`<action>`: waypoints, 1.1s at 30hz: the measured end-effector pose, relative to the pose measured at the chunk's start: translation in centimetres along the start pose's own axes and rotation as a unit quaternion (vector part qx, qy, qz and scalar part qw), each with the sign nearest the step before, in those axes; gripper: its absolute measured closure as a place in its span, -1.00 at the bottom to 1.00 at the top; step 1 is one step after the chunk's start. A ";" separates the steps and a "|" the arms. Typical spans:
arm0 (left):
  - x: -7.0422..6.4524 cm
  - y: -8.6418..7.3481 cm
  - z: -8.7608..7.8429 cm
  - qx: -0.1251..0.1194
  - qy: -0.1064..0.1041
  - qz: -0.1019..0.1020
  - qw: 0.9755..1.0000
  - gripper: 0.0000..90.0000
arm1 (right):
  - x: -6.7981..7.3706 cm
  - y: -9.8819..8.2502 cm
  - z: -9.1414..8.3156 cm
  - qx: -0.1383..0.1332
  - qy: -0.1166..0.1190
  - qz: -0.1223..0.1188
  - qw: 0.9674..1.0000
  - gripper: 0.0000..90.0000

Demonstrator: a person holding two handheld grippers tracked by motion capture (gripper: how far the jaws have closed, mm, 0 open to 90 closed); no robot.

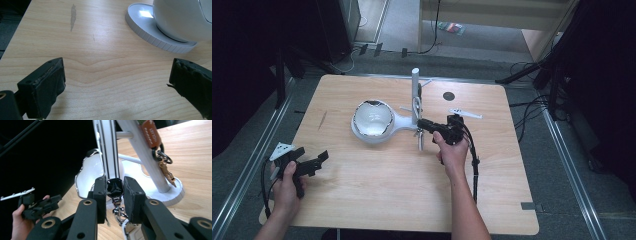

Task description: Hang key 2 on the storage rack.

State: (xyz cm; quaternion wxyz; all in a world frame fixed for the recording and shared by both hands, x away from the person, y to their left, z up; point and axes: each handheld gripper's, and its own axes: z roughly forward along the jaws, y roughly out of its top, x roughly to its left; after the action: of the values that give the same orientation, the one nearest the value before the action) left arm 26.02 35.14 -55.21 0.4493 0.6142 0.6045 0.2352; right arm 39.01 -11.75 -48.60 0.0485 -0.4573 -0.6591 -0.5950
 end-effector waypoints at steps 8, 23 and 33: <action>0.0 0.0 0.0 0.000 0.000 0.000 1.000 -0.99 | 0.3 -0.2 0.9 0.006 -0.054 -0.013 0.998 0.59; 0.0 0.0 0.0 -0.001 0.001 -0.001 1.000 -0.99 | 3.0 0.1 -1.0 -0.057 -0.207 -0.157 0.964 -0.36; 0.0 0.0 0.0 0.000 0.002 0.000 1.000 -0.99 | 5.0 -0.1 -3.5 -0.046 -0.265 -0.189 0.944 -1.00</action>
State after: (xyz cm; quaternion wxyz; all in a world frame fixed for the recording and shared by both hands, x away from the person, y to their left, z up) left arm 25.99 35.11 -55.18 0.4477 0.6142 0.6053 0.2364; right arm 34.34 -11.94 -44.66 -0.2624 -0.4676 -0.6940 -0.4805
